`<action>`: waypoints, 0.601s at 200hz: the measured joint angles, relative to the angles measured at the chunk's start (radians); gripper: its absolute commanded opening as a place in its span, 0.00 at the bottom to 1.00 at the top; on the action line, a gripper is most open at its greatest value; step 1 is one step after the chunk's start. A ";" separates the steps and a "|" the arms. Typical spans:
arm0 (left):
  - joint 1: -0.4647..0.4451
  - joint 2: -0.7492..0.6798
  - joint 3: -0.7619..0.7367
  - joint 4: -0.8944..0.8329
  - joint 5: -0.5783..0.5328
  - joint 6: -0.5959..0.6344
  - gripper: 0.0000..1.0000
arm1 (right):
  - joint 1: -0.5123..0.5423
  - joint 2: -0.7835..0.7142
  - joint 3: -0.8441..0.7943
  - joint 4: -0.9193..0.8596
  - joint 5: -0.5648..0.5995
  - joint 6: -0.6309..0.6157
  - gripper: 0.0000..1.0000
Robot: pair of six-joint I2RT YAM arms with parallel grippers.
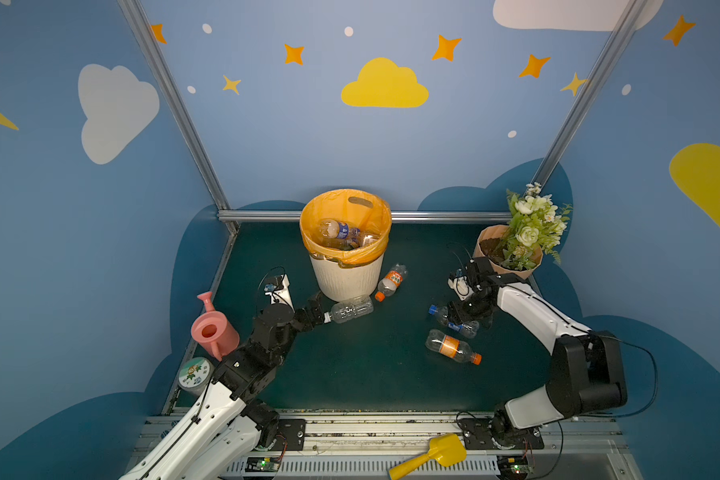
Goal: Throw the plastic bottles in the bin
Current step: 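Withdraw the left gripper while the right gripper reaches to the other Pepsi bottle, then close the right gripper on the Pepsi bottle and lift it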
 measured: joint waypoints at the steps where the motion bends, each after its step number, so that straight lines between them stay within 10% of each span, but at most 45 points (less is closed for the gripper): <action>1: 0.000 -0.001 0.000 0.000 0.000 0.000 1.00 | 0.000 0.001 0.000 0.000 0.001 -0.001 0.66; 120: 0.050 -0.054 -0.013 -0.051 -0.005 0.002 1.00 | 0.032 0.202 0.088 -0.029 0.050 -0.045 0.62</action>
